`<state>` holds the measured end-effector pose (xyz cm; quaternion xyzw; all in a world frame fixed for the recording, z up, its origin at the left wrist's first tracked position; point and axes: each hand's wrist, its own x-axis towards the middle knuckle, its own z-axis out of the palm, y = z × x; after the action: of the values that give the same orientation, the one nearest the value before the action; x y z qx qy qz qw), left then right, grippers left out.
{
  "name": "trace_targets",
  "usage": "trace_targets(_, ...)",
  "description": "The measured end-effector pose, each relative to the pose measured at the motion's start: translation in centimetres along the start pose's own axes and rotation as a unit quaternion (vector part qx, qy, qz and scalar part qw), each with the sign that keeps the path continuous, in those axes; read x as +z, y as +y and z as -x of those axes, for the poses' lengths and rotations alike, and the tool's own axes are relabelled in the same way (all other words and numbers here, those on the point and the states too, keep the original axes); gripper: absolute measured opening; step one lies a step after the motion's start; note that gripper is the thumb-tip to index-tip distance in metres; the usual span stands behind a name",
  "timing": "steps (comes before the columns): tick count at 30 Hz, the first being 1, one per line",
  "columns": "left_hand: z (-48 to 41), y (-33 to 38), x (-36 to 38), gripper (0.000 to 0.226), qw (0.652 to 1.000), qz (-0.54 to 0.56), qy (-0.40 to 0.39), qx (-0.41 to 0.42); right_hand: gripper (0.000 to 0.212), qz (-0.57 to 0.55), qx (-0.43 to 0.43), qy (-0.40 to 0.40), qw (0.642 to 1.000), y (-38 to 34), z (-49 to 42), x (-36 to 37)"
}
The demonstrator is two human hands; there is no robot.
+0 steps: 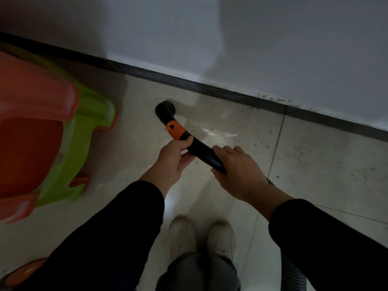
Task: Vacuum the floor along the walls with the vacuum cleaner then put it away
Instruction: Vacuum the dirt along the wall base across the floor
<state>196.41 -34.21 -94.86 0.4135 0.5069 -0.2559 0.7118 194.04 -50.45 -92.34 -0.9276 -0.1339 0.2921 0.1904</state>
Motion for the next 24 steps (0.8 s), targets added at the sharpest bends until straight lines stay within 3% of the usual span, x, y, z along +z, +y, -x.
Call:
trace_targets(13,0.5,-1.0,1.5,0.018,1.000,-0.027,0.000,-0.005,0.037,-0.017,0.017,0.001,1.000,1.2,1.5,-0.3)
trace_targets(24,1.8,-2.4,-1.4,0.027,1.000,-0.005,0.021,-0.009,0.038,-0.019,0.001,-0.029,0.999,-0.4,2.6,1.3)
